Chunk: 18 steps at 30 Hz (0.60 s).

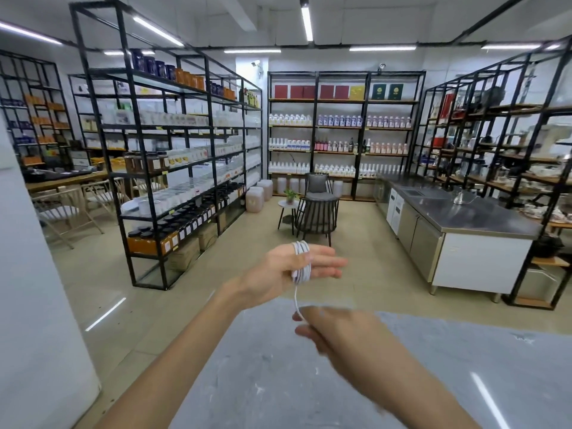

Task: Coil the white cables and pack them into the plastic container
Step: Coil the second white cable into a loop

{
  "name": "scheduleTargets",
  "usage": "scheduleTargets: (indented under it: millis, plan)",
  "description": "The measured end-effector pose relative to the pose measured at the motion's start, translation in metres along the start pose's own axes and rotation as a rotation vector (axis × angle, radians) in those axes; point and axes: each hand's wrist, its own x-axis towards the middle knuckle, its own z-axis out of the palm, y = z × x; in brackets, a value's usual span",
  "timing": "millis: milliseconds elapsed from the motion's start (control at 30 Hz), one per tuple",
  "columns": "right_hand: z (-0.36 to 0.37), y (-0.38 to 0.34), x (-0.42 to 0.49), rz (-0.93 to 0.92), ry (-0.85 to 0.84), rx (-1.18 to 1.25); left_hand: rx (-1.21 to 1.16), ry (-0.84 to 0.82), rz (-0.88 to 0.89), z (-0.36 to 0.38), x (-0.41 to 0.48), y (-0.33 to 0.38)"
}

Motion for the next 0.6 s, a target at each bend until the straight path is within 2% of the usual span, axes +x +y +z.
scheduleTargets:
  millis: [67,100,167,267,400,500,600]
  plan:
    - [-0.039,0.011,0.010,-0.112,0.223,-0.199,0.089,-0.062,-0.064,0.014,-0.001,-0.006]
    - [-0.055,0.020,0.016,-0.135,0.283,-0.187,0.087,-0.115,-0.053,0.022,-0.002,-0.008]
    - [-0.077,0.042,0.032,-0.159,0.373,0.049,-0.017,-0.226,0.002,0.036,-0.005,-0.011]
    - [-0.080,0.064,0.051,-0.098,0.468,0.469,-0.217,-0.310,0.045,0.051,-0.008,-0.016]
    - [-0.060,0.082,0.060,0.011,0.572,0.710,-0.242,-0.299,0.038,0.064,-0.011,-0.028]
    - [-0.032,0.085,0.064,0.188,0.461,0.757,-0.176,-0.331,0.078,0.060,-0.014,-0.027]
    - [0.019,0.072,0.043,0.347,0.262,0.971,-0.171,-0.191,0.114,0.043,-0.011,-0.019]
